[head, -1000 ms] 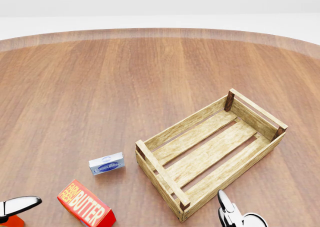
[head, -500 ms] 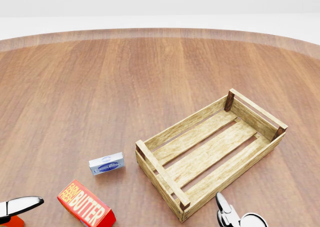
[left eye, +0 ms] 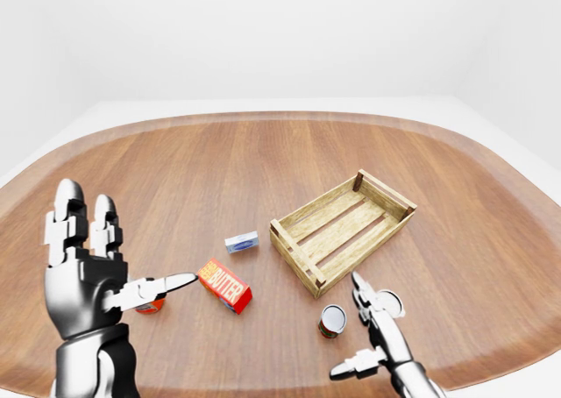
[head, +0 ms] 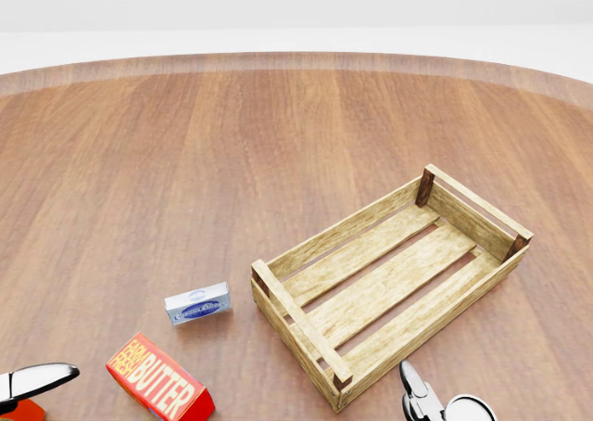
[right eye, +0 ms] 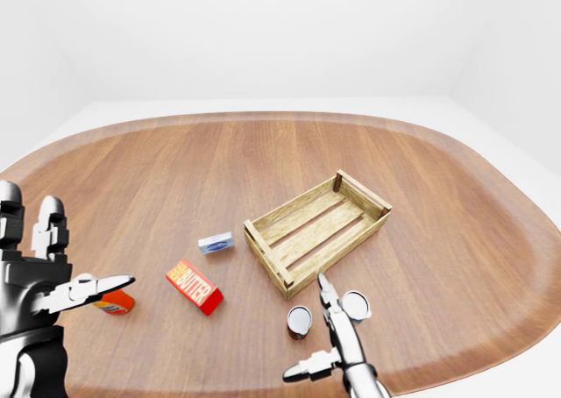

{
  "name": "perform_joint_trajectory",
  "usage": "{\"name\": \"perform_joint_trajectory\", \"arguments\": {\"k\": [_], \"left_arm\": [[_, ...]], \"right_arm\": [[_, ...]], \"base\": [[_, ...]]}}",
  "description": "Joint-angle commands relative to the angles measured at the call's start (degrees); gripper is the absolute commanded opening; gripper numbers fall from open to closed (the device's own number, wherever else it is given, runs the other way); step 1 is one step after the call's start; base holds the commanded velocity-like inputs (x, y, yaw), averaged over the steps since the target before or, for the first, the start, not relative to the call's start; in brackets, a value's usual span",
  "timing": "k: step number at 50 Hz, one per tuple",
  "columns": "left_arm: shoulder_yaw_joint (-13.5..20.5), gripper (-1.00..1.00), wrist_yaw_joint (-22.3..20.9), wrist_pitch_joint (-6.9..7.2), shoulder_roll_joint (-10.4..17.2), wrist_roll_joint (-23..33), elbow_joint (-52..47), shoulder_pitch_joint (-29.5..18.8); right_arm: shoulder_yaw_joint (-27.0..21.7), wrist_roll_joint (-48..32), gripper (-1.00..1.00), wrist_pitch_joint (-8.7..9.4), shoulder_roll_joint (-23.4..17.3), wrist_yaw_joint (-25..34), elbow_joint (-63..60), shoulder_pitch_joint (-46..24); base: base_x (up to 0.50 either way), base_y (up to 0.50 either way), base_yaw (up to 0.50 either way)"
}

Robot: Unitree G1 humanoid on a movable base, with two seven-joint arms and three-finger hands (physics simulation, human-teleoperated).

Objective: Pick up the tomato sauce, and put it in the wooden tray.

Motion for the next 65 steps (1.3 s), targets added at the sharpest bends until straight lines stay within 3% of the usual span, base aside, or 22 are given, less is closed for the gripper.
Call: {"name": "perform_joint_trajectory", "arguments": {"k": [1, 65], "left_arm": [[0.1, 1.0, -0.1, 0.0, 0.0, 0.0, -0.2, 0.0], [0.2, 1.0, -0.3, 0.0, -0.3, 0.1, -0.5, 0.2]], "right_arm": [[-0.1, -0.2, 1.0, 0.0, 0.1, -0.2, 1.1, -0.5], [0.1, -1.6, 1.0, 0.0, 0.1, -2.3, 9.4, -5.3]], "base": [[0.0, 0.0, 0.0], [0.0, 0.0, 0.0]]}}
